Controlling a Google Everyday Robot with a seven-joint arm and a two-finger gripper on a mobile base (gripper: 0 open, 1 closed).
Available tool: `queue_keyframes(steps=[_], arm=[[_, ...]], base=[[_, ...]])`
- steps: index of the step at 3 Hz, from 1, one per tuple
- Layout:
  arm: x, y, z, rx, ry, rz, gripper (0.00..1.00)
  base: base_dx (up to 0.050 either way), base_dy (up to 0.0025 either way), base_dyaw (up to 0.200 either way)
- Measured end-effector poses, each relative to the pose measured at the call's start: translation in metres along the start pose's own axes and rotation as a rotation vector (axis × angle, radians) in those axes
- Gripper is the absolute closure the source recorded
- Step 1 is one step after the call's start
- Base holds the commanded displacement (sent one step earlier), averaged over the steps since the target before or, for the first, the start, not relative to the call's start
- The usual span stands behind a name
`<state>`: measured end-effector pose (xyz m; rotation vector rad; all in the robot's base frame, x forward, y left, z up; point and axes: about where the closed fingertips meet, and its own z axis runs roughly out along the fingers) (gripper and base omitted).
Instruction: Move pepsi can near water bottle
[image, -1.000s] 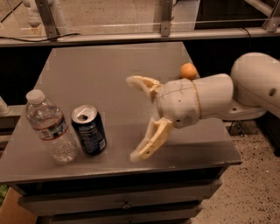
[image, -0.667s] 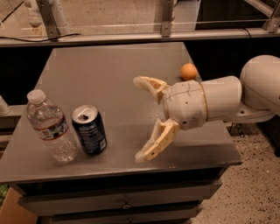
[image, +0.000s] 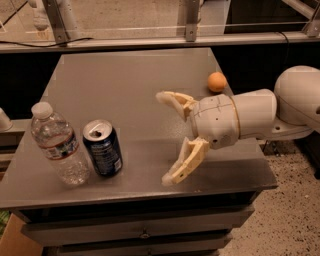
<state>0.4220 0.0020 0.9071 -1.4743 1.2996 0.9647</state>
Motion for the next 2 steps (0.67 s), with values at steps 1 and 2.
queue_keyframes(steps=[1, 2], arm=[[0.0124, -0.0149, -0.0369, 0.049, 0.013, -0.013, 0.00], [0.0108, -0.0179, -0.0409, 0.057, 0.013, -0.018, 0.00]], base=[[0.000, 0.00000, 0.000], [0.000, 0.00000, 0.000]])
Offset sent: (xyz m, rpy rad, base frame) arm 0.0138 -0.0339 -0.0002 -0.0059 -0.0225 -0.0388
